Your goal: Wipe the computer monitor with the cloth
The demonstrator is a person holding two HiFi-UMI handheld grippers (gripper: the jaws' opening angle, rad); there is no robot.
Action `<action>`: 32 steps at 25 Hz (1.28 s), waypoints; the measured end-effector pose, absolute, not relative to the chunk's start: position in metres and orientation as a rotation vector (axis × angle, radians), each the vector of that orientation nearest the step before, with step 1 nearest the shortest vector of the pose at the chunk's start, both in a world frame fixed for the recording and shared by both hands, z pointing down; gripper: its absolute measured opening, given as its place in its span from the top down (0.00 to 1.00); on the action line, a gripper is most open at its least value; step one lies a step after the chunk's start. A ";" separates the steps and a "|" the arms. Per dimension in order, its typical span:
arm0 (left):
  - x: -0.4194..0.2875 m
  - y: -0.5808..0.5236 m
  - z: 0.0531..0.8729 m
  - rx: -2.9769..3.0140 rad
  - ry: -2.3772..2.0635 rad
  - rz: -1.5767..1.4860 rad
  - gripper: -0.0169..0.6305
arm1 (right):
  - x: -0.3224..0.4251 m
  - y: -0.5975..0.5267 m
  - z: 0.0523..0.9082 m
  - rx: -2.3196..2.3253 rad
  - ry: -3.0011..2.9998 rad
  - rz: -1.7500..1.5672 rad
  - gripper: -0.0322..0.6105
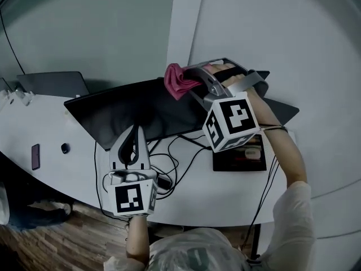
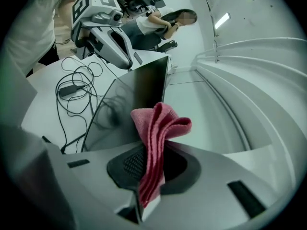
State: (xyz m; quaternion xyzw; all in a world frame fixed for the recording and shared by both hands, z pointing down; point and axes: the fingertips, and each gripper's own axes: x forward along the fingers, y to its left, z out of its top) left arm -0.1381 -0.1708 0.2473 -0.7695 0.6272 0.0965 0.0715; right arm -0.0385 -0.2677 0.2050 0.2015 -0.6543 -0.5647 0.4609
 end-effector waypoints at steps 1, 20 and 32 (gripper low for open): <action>-0.122 -0.175 0.248 -2.325 1.878 0.284 0.95 | -0.019 -0.273 0.204 0.506 -1.609 -1.375 0.87; 0.089 -0.231 0.242 -2.463 1.686 0.217 0.95 | 0.248 -0.345 0.200 0.702 -1.606 -1.134 0.87; 0.101 -0.234 0.239 -2.450 1.685 0.171 0.95 | 0.265 -0.355 0.204 0.751 -1.707 -1.072 0.87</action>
